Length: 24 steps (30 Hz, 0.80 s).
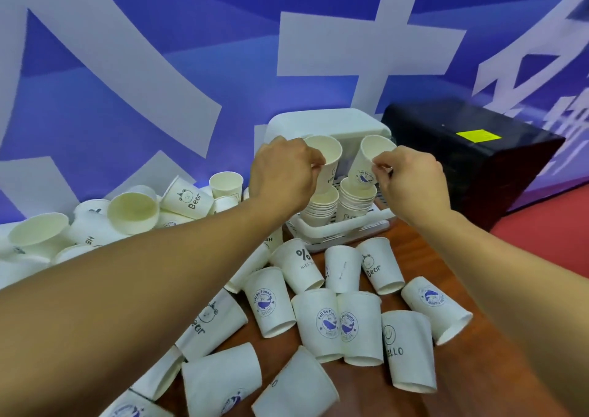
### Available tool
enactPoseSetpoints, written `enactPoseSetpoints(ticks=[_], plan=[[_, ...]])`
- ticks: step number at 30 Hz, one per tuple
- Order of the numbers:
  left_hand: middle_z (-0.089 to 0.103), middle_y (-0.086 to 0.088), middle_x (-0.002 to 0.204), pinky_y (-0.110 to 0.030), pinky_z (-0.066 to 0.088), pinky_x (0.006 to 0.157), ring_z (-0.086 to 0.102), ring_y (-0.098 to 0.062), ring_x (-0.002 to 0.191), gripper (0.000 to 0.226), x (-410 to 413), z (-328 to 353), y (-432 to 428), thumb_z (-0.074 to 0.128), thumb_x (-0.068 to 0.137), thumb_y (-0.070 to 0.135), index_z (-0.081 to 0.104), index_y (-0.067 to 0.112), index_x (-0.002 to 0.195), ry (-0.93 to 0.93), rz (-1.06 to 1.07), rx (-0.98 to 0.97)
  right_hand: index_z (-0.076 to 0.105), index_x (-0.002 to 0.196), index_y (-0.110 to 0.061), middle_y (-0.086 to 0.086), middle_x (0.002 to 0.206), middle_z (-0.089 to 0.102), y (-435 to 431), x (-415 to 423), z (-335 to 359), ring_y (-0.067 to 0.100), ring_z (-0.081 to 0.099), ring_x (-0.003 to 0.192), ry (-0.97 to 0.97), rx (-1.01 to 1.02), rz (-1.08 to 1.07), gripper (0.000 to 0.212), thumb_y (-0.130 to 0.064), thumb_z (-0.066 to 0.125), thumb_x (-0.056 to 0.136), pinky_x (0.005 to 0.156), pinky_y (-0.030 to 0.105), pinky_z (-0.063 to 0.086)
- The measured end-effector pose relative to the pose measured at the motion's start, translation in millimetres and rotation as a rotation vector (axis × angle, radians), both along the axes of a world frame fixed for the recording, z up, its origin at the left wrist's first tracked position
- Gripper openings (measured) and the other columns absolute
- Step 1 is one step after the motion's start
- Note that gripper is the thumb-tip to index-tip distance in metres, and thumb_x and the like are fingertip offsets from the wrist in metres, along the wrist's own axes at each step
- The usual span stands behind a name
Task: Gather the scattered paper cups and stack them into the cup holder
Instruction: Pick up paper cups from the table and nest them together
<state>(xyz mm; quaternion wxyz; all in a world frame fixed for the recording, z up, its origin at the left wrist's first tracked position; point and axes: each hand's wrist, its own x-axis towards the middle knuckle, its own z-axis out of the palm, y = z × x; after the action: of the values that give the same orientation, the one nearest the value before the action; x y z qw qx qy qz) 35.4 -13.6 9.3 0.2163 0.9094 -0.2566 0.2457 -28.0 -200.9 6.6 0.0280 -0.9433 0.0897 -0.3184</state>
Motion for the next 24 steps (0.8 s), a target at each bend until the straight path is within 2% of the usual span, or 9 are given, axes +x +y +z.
enactPoseSetpoints(ticks=[8,14,20,24], plan=[[0.07,0.0,0.112,-0.035,0.045,0.082,0.058,-0.023,0.098,0.023,10.2,-25.0,-12.1,0.057,0.097,0.035,0.071,0.035,0.115,-0.043,-0.014,0.072,0.071,0.111,-0.015,0.008,0.106,0.069,-3.7,14.2,-21.1,0.027,0.066,0.089,0.07,-0.014,0.026,0.022,-0.026,0.059,0.096,0.08,0.041,0.058],[0.07,0.001,0.113,-0.033,0.044,0.082,0.06,-0.021,0.097,0.023,20.9,-43.3,-17.5,0.058,0.098,0.032,0.07,0.035,0.118,0.05,-0.02,0.096,0.07,0.112,-0.015,0.008,0.1,0.066,-11.1,19.5,-33.6,0.03,0.063,0.085,0.13,-0.075,0.054,0.022,-0.019,0.054,0.097,0.073,0.041,0.057],[0.072,0.0,0.109,-0.032,0.049,0.074,0.064,-0.025,0.095,0.025,23.0,-54.0,-19.8,0.056,0.097,0.023,0.072,0.033,0.114,0.137,-0.043,0.086,0.068,0.114,-0.017,0.006,0.099,0.063,-13.0,25.4,-46.5,0.031,0.059,0.085,0.21,-0.054,0.061,0.03,-0.007,0.054,0.09,0.071,0.039,0.053],[0.07,-0.001,0.111,-0.029,0.042,0.07,0.063,-0.025,0.095,0.03,20.1,-58.2,-19.5,0.053,0.097,0.017,0.071,0.031,0.116,0.132,-0.044,0.109,0.067,0.115,-0.016,0.006,0.098,0.061,-12.6,27.1,-53.6,0.03,0.058,0.085,0.262,-0.041,0.065,0.033,-0.004,0.055,0.086,0.072,0.04,0.053]])
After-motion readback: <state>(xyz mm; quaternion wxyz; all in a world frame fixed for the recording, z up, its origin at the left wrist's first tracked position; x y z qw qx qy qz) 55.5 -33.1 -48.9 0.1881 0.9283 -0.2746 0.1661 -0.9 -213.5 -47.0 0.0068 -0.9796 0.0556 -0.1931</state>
